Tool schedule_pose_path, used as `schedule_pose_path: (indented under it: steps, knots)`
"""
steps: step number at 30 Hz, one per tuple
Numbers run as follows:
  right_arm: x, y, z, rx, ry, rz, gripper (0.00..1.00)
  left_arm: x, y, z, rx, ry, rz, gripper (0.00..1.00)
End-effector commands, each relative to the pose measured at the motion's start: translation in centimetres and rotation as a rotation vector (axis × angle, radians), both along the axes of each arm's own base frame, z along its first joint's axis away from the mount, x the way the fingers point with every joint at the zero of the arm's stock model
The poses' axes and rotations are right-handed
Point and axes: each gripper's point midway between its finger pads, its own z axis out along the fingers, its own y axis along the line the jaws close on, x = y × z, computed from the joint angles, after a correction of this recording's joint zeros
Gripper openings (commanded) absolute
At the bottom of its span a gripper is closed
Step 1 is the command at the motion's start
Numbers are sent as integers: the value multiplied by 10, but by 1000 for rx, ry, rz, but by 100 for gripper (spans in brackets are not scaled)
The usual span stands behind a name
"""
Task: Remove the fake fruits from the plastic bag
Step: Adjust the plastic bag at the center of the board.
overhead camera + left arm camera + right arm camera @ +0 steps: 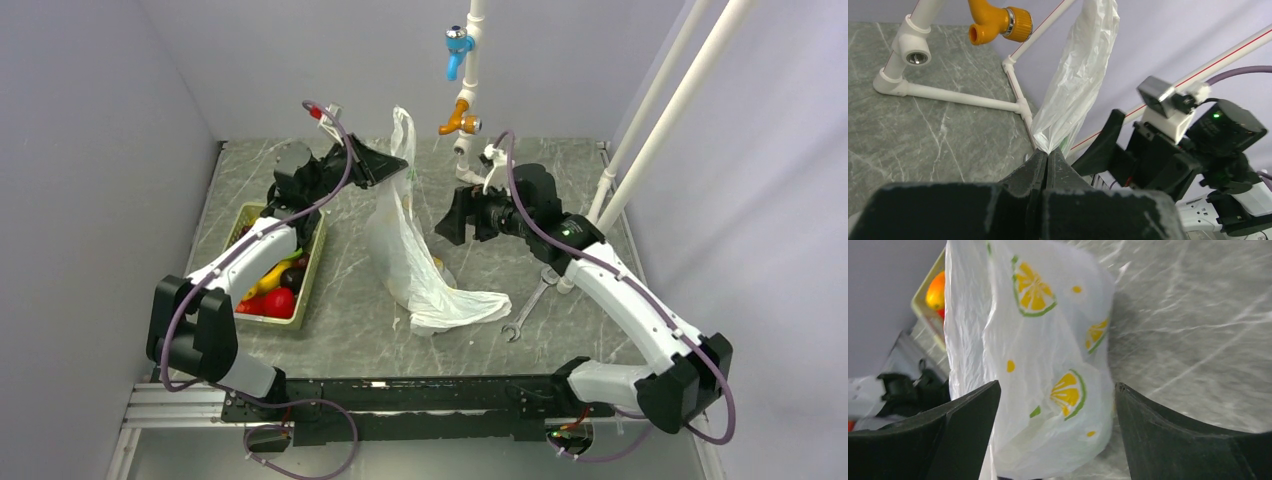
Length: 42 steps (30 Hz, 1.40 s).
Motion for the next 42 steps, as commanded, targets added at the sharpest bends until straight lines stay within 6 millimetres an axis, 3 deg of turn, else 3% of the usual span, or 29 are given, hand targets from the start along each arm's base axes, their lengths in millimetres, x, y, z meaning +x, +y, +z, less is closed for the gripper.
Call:
schedule_pose_path:
  steps: [1,6,15,26,28,31,32,34,37,38,40,42]
  knots:
    - [-19,43,38,208,-90,271,89,-14,4,19,2,-71,-10,0]
    - [-14,49,35,238,-93,278,95,-18,5,16,8,-67,-12,0]
    - [1,52,6,172,-76,253,88,-21,5,19,14,-69,-23,0]
    - [-24,85,-20,96,-57,353,89,-18,1,22,3,-67,-37,0]
    - [-23,84,-30,78,-42,332,80,-18,1,22,5,-66,-39,0]
    - [-20,79,-37,58,-36,288,45,-20,1,21,21,-60,-38,0]
    - [-20,77,-38,58,-39,278,35,-21,2,19,34,-54,-40,2]
    - [-20,74,-34,66,-53,264,25,-25,3,18,63,-56,-47,18]
    - [-21,69,-27,73,-73,243,7,-38,13,13,109,-55,-6,59]
    - [-21,67,-24,78,-84,234,2,-44,20,14,130,-53,26,68]
    - [-23,64,-14,97,-108,219,0,-56,36,17,184,-47,106,84]
    - [-24,62,-5,115,-128,209,0,-67,52,13,246,-5,173,88]
